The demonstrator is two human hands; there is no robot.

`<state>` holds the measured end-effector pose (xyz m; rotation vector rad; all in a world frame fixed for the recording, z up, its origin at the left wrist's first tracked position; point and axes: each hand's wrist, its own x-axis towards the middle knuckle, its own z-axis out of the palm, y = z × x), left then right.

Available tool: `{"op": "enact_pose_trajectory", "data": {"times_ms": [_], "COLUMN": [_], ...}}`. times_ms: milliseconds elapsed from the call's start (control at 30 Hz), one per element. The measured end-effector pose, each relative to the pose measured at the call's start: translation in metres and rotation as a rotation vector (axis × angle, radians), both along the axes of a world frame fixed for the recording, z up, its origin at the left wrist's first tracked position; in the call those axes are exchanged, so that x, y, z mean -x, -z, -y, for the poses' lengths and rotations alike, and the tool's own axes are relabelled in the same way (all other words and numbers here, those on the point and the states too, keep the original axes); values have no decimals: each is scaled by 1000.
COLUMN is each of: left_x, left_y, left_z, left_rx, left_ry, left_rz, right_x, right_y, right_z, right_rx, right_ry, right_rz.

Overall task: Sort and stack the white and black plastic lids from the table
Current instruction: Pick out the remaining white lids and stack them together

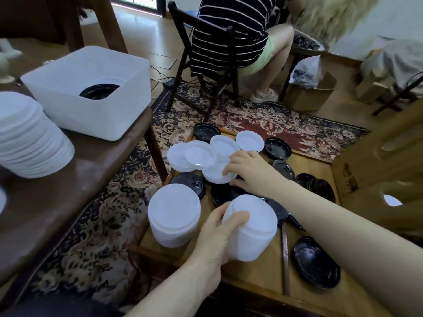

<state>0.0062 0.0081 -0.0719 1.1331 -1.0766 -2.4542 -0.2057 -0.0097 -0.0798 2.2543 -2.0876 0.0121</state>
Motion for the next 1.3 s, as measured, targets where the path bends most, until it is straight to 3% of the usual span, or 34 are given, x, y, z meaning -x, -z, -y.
{"op": "enact_pose_trajectory", "data": {"times_ms": [233, 333, 400, 533, 633, 800, 933, 1067, 1300], "left_x": [-2, -4, -3, -4, -4, -3, -1, 0, -2], "left_y": [-7, -10, -12, -13, -13, -13, -14, -14, -19], "left_z": [-1, -3, -6, -12, -12, -13, -13, -10, -15], "left_rx": [18, 32, 31, 34, 28, 29, 5, 64, 121], "left_ry": [13, 23, 29, 32, 36, 34, -4, -131, -43], "left_rz": [5, 10, 12, -3, -23, -10, -12, -35, -123], "right_x": [11, 12, 9, -8, -18, -29, -27, -31, -55], "right_y": [-2, -7, -15, -35, -40, -36, -42, -50, -62], "right_z": [-46, -75, -94, -124, -143, -169, -182, -192, -192], "right_rx": [72, 44, 61, 214, 347, 343, 522, 657, 531], "right_ry": [-39, 79, 224, 569, 772, 1001, 1142, 1152, 846], "right_rz": [-85, 7, 190, 848, 1164, 1364, 1543, 1771, 2146]}}
